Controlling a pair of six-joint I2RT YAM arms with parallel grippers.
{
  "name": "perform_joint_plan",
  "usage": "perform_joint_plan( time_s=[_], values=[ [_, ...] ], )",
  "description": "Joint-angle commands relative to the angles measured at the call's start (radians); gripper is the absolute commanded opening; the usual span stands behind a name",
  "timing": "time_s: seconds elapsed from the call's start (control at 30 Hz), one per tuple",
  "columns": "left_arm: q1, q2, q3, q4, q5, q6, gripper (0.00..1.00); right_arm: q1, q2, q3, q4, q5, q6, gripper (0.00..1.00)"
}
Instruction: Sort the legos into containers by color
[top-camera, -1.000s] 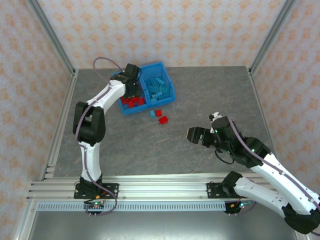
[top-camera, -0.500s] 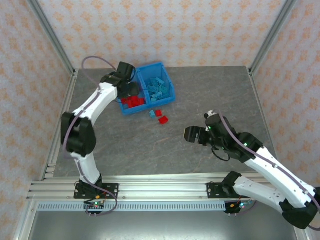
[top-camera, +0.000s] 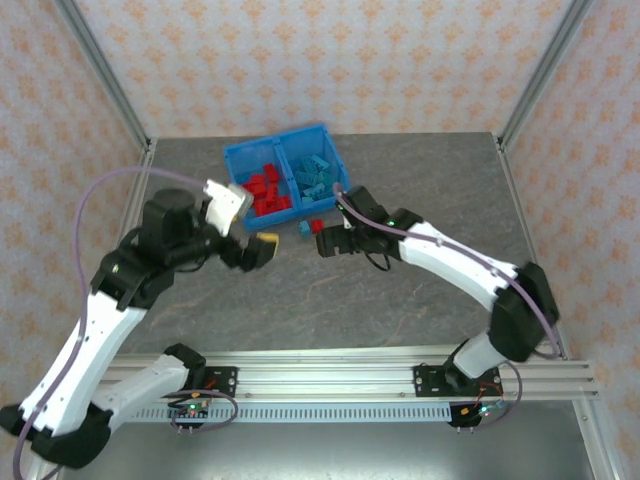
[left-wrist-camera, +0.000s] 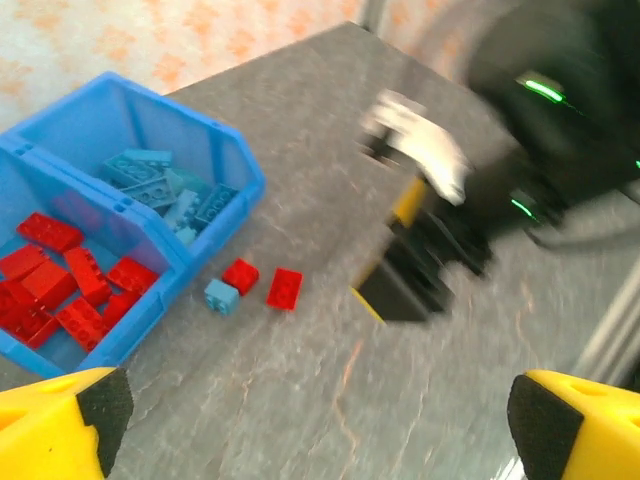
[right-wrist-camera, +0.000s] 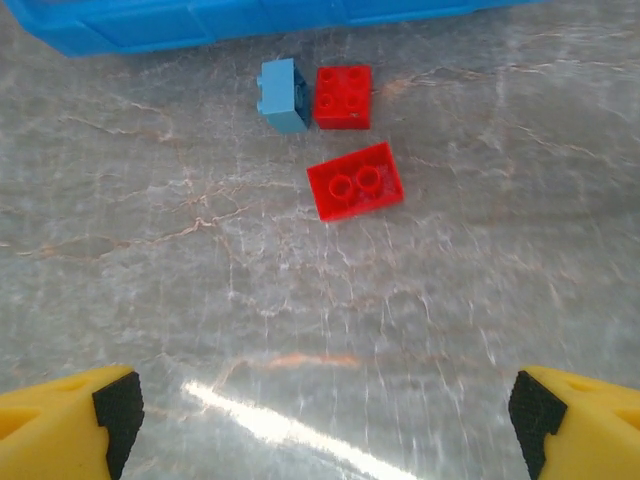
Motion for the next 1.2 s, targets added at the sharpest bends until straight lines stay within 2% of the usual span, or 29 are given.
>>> perform_joint_plan(
  time_s=[0.0,0.13,0.23,0.37,0.5,0.63,0.7,0.77,0.93,1.0,1.17],
  values=[
    [-0.006,-0.122,-0.155,-0.071,0.125,0.224,1.0,-0.034,0.112,0.085,0.022,-0.039,-0.108,0.95],
    [-0.008,-0.312,-0.341,-0.061,0.258,0.362,1.0,-0.044,0.283,0.226,-0.06,-0.04,-0.172,0.93],
    [-0.007,-0.401,-0.448,0.0,0.246,0.355,1.0,-0.044,0.376,0.299,-0.097,-0.042,-0.194,0.92],
    [-0.007,-0.4,-0.505,0.035,0.259,0.349,1.0,-0.044,0.487,0.393,-0.144,-0.031,-0.237,0.92],
    [-0.007,-0.345,-0.52,0.053,0.266,0.346,1.0,-0.044,0.595,0.49,-0.207,-0.036,-0.267,0.87],
    [-0.008,-0.339,-0.534,0.085,0.248,0.346,1.0,-0.044,0.647,0.518,-0.227,-0.031,-0.273,0.83],
    [-0.007,-0.35,-0.547,0.106,0.242,0.343,1.0,-0.042,0.657,0.513,-0.231,-0.026,-0.273,0.81],
    [-0.008,-0.358,-0.56,0.123,0.243,0.337,1.0,-0.043,0.659,0.497,-0.229,-0.03,-0.276,0.76],
    [-0.008,-0.36,-0.577,0.17,0.234,0.327,1.0,-0.043,0.628,0.448,-0.214,-0.024,-0.264,0.53],
    [-0.008,-0.363,-0.583,0.196,0.223,0.328,1.0,-0.041,0.592,0.428,-0.205,-0.023,-0.253,0.47],
    [-0.006,-0.402,-0.635,0.321,0.167,0.328,1.0,-0.029,0.415,0.399,-0.169,-0.06,-0.186,0.44]
  ],
)
